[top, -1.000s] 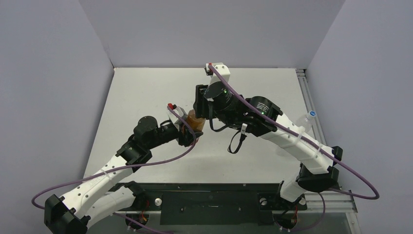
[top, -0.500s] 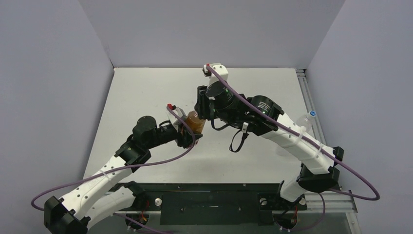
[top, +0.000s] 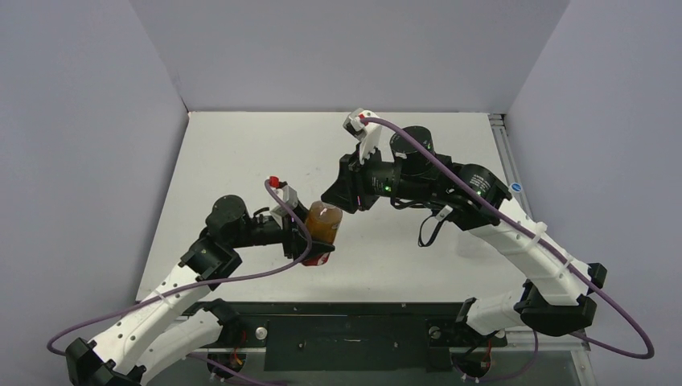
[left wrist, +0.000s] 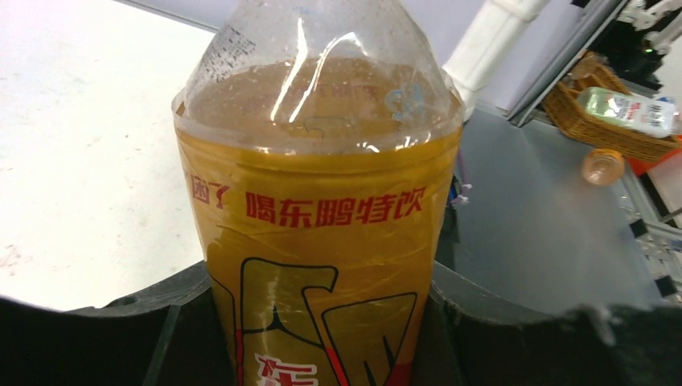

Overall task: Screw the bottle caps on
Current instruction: Screw the bottle cap onto the plastic bottle.

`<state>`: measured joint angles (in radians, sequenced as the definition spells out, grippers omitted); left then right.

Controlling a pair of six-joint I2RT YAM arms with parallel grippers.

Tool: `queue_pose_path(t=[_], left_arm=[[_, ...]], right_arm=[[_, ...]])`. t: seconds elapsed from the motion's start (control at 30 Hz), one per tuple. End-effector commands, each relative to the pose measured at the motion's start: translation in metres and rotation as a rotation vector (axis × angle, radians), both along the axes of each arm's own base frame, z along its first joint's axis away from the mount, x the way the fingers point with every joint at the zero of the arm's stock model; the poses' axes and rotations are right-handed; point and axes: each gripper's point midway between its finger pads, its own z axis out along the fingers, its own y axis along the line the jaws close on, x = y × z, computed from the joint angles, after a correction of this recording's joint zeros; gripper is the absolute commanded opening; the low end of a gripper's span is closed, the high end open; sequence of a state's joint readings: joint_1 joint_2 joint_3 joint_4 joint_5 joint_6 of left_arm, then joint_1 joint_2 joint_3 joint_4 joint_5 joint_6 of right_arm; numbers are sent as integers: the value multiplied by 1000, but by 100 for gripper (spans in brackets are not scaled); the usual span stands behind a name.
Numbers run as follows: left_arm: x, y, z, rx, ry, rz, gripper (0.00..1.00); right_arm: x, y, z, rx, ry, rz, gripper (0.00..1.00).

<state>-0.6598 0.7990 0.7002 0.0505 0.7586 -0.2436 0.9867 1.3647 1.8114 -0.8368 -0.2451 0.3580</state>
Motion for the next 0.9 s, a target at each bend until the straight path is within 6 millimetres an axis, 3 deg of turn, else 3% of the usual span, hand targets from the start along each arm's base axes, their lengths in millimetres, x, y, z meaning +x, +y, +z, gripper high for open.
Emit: queue_pose_path(t=[0.0, 0.13, 0.23, 0.3, 0.4, 0.53, 0.7, 0.87], left_arm=[[-33, 2, 55, -125, -149, -152, 0], [-11, 2, 43, -67, -148, -39, 0], [-16, -2, 39, -72, -142, -96, 0], [-14, -3, 39, -78, -139, -91, 0], [2, -1, 36, -57, -146, 2, 0], [32, 6, 23, 10, -151, 163, 0], [56, 16, 14, 57, -177, 298, 0], [76, 28, 11, 81, -214, 426, 0]], right_arm=[[-8, 16, 24, 93, -68, 120, 0], [-6, 18, 23, 70, -64, 71, 5], [-14, 23, 22, 76, -73, 101, 9], [-14, 23, 20, 65, -76, 99, 20], [-8, 18, 25, 68, -78, 42, 53], [6, 7, 38, 87, -63, -92, 68], [29, -11, 39, 96, -17, -336, 70], [47, -28, 29, 67, 7, -532, 65]])
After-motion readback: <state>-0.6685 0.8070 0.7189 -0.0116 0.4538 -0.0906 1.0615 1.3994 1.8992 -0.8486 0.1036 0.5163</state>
